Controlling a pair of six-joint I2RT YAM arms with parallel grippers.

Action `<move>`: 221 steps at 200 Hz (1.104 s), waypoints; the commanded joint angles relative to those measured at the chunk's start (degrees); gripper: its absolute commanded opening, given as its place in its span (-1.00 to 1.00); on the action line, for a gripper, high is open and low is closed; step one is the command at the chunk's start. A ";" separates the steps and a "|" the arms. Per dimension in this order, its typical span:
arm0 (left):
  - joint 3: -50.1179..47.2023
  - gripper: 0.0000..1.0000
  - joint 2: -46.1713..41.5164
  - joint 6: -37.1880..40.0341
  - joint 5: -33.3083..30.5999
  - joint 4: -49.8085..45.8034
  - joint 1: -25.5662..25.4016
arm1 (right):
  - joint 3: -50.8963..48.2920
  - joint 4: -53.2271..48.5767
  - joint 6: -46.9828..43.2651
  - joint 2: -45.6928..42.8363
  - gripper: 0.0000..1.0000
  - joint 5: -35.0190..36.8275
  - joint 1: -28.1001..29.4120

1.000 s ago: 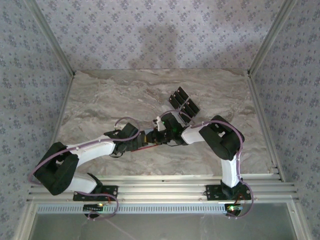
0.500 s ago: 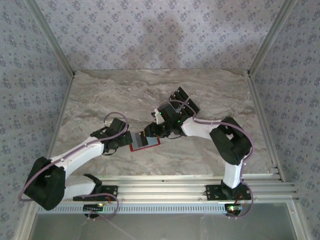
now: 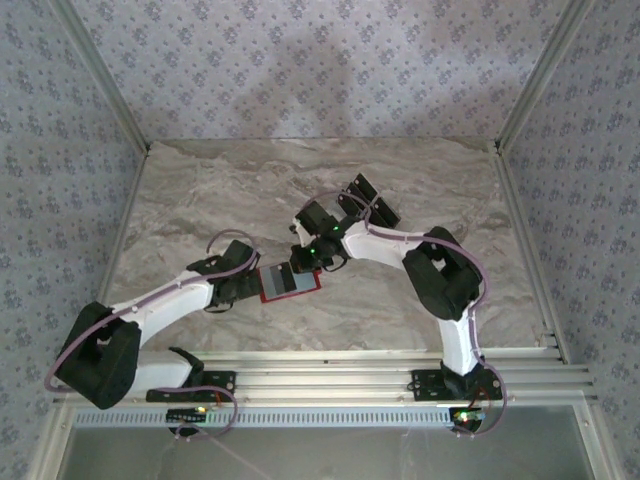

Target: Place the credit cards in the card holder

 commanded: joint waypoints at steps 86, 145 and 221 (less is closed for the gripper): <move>-0.58 0.96 5.05 -0.29 -0.19 0.63 0.36 | 4.18 -4.65 -2.18 4.92 -0.88 0.88 1.85; -0.62 0.96 7.38 0.40 0.83 2.81 0.31 | 5.57 -4.55 -1.49 6.45 -0.88 -0.83 2.59; -1.00 0.95 7.75 0.40 1.34 3.63 0.31 | 9.15 -5.36 -1.15 8.81 -0.88 -2.64 3.70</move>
